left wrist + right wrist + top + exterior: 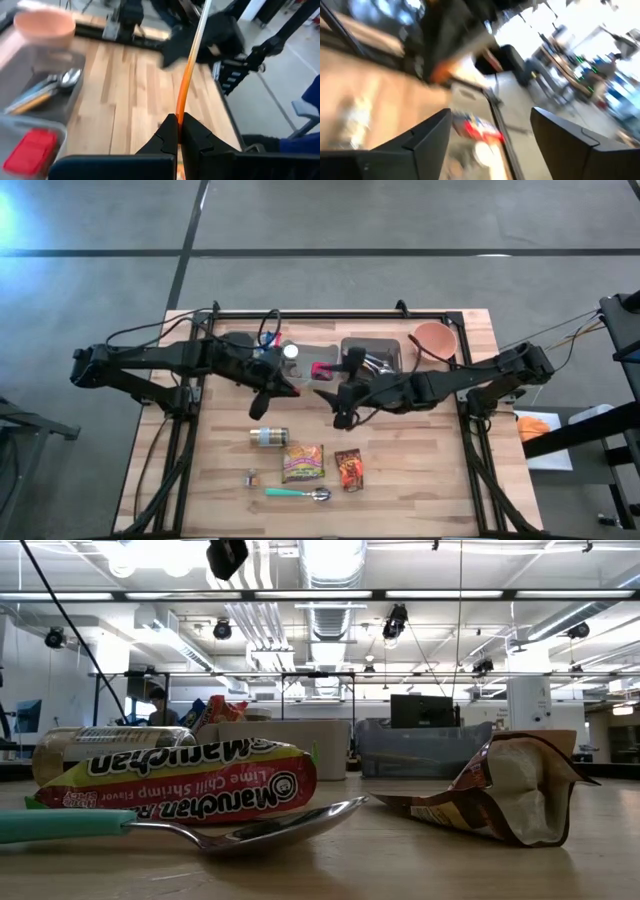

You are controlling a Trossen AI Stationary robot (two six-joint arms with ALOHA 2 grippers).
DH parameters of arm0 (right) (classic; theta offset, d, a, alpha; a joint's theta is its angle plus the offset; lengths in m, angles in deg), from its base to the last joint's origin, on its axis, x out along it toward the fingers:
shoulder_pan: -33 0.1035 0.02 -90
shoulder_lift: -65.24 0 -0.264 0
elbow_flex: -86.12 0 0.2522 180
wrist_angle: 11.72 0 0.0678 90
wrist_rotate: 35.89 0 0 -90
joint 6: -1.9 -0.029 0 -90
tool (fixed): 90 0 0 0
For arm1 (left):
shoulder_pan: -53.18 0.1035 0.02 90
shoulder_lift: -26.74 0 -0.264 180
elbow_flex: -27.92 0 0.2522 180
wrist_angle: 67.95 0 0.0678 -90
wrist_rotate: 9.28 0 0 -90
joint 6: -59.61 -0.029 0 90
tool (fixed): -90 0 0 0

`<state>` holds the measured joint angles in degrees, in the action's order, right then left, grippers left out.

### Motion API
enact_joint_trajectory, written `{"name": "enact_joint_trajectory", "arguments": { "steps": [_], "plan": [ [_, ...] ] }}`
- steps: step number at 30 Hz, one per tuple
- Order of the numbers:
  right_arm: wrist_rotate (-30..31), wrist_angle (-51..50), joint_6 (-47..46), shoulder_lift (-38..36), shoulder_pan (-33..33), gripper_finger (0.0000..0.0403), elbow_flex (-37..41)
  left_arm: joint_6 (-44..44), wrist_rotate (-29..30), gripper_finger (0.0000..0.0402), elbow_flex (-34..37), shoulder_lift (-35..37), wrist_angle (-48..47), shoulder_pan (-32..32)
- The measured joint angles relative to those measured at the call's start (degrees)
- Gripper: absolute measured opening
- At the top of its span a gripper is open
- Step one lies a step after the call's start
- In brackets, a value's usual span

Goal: Pick & Place Food Item
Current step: Put the orange spoon into the black bin

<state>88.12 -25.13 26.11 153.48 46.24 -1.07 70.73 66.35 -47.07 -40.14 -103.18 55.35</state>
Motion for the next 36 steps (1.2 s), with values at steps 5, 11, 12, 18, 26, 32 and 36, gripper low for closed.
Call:
{"name": "enact_joint_trajectory", "arguments": {
  "steps": [5, 11, 12, 18, 26, 32, 36],
  "plan": [
    [10.2, -10.0, -1.6, 0.0, 0.3, 0.0287, 0.0, 2.4, 1.6, 0.0000, -1.0, 0.1, -7.0, 0.0],
    [20.2, -22.0, -3.0, 0.0, 3.4, 0.0288, 0.0, 3.8, 5.8, 0.0000, -1.0, 0.1, -15.0, 0.0],
    [22.0, -22.7, -2.4, 0.0, 4.3, 0.0288, 0.0, 3.9, 6.3, 0.0000, -1.0, 0.1, -15.6, 0.1],
    [29.3, -21.3, 9.6, 0.1, 11.0, 0.0288, 0.0, 3.9, 7.3, 0.0000, -1.0, 0.1, -15.1, 2.2],
    [43.8, -11.0, 41.0, 7.9, 14.4, 0.0288, -0.9, 7.6, -5.7, 0.0000, -1.0, -2.7, -6.7, 7.7],
    [43.8, -10.6, 42.1, 13.1, 12.5, 0.0288, -6.1, 8.8, -8.5, 0.0000, -1.0, -5.1, -3.6, 8.4],
    [42.6, -10.6, 42.5, 14.4, 10.6, 0.0288, -10.7, 9.8, -11.4, 0.0000, -1.0, -5.7, -2.0, 9.0]
  ]
}}
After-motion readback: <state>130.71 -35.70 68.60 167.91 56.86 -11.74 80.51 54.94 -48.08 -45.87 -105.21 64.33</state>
